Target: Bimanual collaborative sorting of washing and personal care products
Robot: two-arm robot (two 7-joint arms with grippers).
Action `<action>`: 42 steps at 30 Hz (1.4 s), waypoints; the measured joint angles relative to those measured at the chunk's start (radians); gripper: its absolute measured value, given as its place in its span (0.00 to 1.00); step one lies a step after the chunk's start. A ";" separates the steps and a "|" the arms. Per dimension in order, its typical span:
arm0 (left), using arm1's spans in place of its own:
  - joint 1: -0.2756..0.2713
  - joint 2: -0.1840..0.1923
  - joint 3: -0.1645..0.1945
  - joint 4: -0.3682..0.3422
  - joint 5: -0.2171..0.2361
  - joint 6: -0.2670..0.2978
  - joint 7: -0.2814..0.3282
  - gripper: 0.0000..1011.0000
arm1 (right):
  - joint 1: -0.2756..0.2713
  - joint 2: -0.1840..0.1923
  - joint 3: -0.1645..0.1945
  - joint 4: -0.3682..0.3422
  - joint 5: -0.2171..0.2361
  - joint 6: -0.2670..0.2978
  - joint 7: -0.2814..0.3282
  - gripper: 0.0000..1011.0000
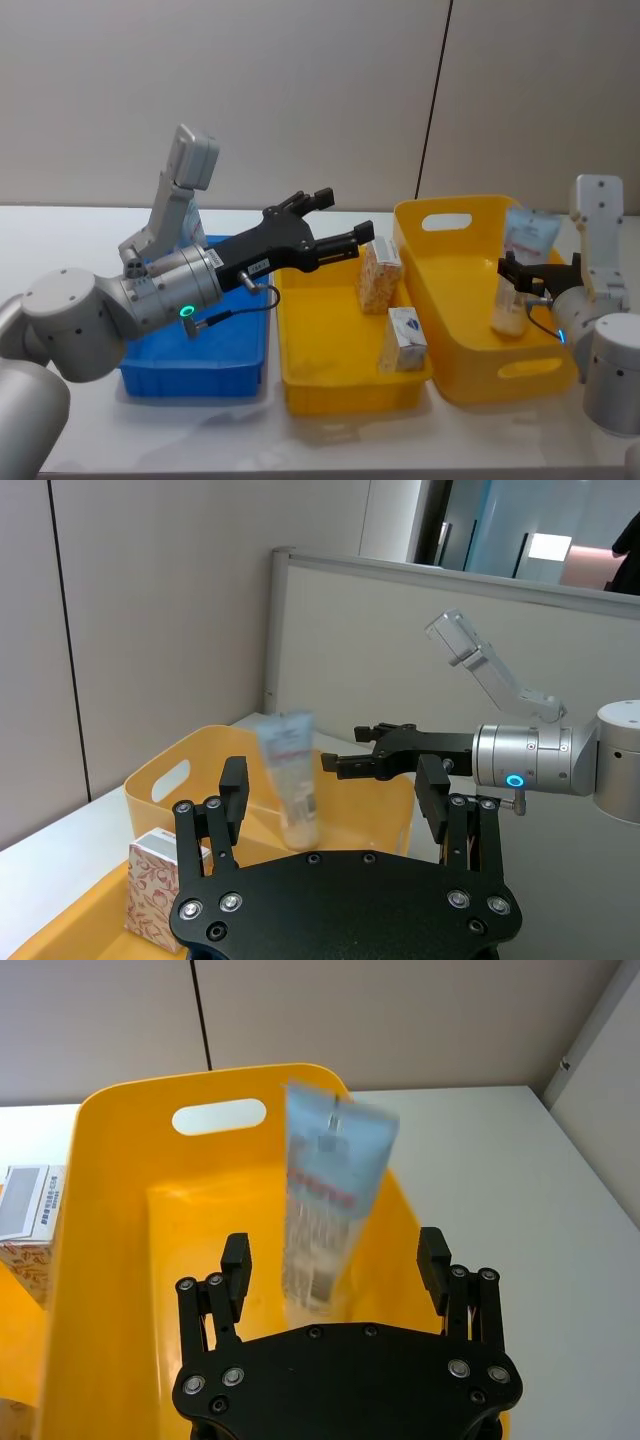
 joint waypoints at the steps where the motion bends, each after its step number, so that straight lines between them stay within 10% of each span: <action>1: 0.000 0.000 0.000 0.000 0.000 0.000 0.000 0.99 | 0.000 0.000 0.000 0.000 0.000 0.000 0.000 0.99; 42: 0.031 0.015 -0.001 -0.037 0.022 0.000 0.051 0.99 | -0.088 0.018 0.028 -0.144 0.107 -0.169 0.200 0.99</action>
